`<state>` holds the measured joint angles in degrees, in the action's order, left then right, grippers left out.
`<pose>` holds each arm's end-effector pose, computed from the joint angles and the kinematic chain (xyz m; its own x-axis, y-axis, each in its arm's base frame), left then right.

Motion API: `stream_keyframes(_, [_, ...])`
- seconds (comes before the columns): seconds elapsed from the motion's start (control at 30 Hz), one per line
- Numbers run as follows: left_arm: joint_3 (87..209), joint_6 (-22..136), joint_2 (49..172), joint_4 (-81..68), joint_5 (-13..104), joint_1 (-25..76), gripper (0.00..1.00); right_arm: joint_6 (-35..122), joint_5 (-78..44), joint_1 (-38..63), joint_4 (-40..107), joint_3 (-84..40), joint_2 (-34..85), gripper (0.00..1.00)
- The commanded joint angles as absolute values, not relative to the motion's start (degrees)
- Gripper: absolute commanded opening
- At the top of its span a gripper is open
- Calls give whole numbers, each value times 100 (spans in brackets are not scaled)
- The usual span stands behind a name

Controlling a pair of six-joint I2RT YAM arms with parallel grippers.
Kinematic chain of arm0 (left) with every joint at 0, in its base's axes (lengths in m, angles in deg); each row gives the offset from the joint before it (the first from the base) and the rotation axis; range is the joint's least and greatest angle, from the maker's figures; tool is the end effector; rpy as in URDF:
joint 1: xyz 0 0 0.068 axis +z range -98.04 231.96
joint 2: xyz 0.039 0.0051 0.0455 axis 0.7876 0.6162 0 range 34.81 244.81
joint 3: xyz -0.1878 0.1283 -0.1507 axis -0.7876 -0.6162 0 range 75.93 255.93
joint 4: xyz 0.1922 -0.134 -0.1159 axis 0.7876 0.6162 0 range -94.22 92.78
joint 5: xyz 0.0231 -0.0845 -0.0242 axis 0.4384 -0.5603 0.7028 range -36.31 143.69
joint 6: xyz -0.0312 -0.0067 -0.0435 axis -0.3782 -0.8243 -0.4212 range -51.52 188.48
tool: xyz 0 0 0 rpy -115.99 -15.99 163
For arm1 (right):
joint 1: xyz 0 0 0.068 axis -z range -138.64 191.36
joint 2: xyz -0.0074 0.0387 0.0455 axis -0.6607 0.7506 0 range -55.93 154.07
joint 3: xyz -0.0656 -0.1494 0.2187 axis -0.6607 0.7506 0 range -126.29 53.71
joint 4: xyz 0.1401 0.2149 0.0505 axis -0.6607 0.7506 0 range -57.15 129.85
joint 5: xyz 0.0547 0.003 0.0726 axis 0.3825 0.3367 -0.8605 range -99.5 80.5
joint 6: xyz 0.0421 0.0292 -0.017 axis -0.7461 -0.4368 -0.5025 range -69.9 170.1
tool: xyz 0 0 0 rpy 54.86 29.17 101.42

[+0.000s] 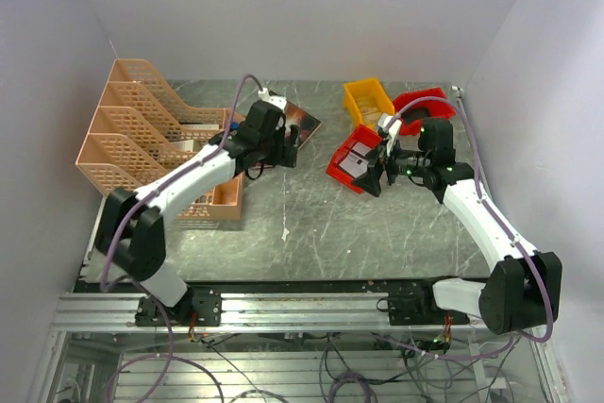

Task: Put the credit cards into the card holder
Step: Move the card holder to the center of the board.

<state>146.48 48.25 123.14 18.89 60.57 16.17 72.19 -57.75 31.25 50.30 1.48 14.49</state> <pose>0.2836 -0.1992 0.2881 -0.6737 0.0626 -0.7364 0.2922 0.9377 -0.1877 0.2537 0.0722 0.2858 -0.2632 -0.3013 -0.9165 -0.8771 0.4703 0.0972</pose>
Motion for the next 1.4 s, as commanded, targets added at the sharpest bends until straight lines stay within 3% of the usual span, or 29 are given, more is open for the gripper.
stream_keyframes(0.0, [15556, 5298, 13113, 2329, 6049, 1991, 93, 7270, -5758, 3188, 4936, 247, 1349, 100])
stream_keyframes(0.3, [16657, 5486, 14577, 2600, 5056, 2959, 60, 7219, -5661, 3187, 4898, 249, 1373, 100])
stream_keyframes(0.63, [17476, 5352, 15679, 2699, 4650, 3253, 54, 7234, -5559, 3187, 4854, 299, 1413, 100])
stream_keyframes(1.37, [17423, 5080, 16021, 2662, 4453, 3262, 40, 7278, -5559, 3195, 4878, 291, 1369, 100])
